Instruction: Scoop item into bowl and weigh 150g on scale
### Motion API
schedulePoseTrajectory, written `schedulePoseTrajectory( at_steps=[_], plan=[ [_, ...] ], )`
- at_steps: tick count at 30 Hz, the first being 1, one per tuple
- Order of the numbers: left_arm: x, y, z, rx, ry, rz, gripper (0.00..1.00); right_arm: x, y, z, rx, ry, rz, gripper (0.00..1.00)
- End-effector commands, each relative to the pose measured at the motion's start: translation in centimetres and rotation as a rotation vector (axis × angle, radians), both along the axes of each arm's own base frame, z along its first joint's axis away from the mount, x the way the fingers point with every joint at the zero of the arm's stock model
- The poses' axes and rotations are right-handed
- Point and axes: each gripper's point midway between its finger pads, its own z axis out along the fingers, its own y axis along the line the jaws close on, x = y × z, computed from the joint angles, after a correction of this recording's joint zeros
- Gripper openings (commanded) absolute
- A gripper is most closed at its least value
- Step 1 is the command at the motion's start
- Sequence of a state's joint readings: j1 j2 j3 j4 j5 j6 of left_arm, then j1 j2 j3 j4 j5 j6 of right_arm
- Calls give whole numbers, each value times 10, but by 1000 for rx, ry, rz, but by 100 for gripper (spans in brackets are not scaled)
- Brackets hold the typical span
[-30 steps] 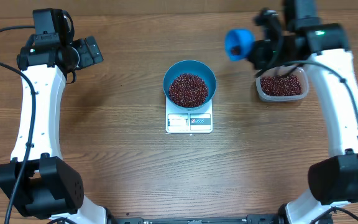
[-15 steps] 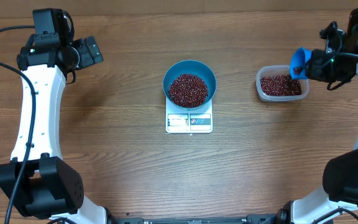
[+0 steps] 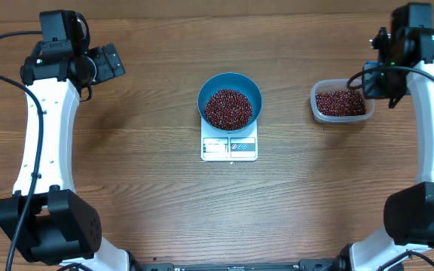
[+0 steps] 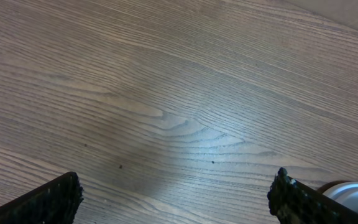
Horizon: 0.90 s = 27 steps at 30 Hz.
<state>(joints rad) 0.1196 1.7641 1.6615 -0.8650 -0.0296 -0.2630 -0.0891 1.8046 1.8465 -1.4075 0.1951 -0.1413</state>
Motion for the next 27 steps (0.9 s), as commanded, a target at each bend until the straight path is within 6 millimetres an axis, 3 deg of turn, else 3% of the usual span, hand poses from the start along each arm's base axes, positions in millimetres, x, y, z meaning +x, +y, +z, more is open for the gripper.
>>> schedulePoseTrajectory(
  at_steps=[1,9,12,14,16,18,20,23,27],
  plan=[
    [3,-4,-1,-5,0,-8,100,0,-6,22,-146,-47,-29,4],
    [3,-4,-1,-5,0,-8,100,4,6,26,-230,-51,13,4],
    [3,-4,-1,-5,0,-8,100,6,7,26,-212,-73,-21,4],
    [3,-4,-1,-5,0,-8,100,12,19,23,-135,-97,-11,4],
    [3,-4,-1,-5,0,-8,100,24,43,21,-1,-140,29,4],
    [3,-4,-1,-5,0,-8,100,40,105,28,327,-212,196,4],
    [3,-4,-1,-5,0,-8,100,44,162,51,608,-279,380,4],
    [3,-4,-1,-5,0,-8,99,44,197,68,743,-323,486,4],
    [3,-4,-1,-5,0,-8,100,34,229,69,758,-302,563,4]
  ],
)
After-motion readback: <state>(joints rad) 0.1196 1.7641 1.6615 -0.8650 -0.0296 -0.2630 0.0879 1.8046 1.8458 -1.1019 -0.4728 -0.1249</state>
